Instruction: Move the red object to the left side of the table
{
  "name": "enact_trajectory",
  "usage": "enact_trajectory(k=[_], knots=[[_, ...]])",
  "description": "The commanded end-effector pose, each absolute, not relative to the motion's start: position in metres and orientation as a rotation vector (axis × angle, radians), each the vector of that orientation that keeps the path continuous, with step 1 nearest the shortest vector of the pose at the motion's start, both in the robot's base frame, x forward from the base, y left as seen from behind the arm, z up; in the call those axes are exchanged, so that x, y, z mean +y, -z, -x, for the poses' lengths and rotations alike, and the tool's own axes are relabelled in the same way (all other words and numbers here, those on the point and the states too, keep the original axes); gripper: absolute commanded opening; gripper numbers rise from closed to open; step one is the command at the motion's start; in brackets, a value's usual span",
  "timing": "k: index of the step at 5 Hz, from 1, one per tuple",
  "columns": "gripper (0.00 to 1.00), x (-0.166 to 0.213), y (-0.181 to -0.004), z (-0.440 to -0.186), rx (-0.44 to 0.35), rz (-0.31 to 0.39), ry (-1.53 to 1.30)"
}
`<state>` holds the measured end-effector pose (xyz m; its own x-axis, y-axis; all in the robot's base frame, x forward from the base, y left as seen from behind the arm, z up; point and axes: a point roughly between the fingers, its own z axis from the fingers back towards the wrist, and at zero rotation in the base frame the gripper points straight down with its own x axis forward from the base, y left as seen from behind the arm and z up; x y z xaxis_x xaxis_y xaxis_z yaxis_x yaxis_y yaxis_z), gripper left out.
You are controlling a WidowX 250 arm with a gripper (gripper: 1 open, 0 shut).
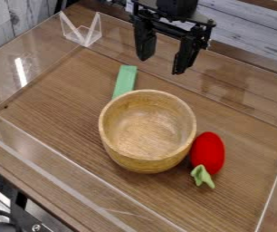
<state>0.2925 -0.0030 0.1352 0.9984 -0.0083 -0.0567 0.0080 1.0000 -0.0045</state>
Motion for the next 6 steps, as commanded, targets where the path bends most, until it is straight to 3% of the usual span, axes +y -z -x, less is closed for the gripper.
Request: enact_trajectory(k=[1,4,6], knots=[[1.0,-0.01,-0.126,-0.289,0.088,0.014,0.023],[1.0,-0.084,-0.109,-0.266,0.107,0.011,0.585],[1.0,-0.084,-0.1,-0.255,0.087,0.004,0.752]])
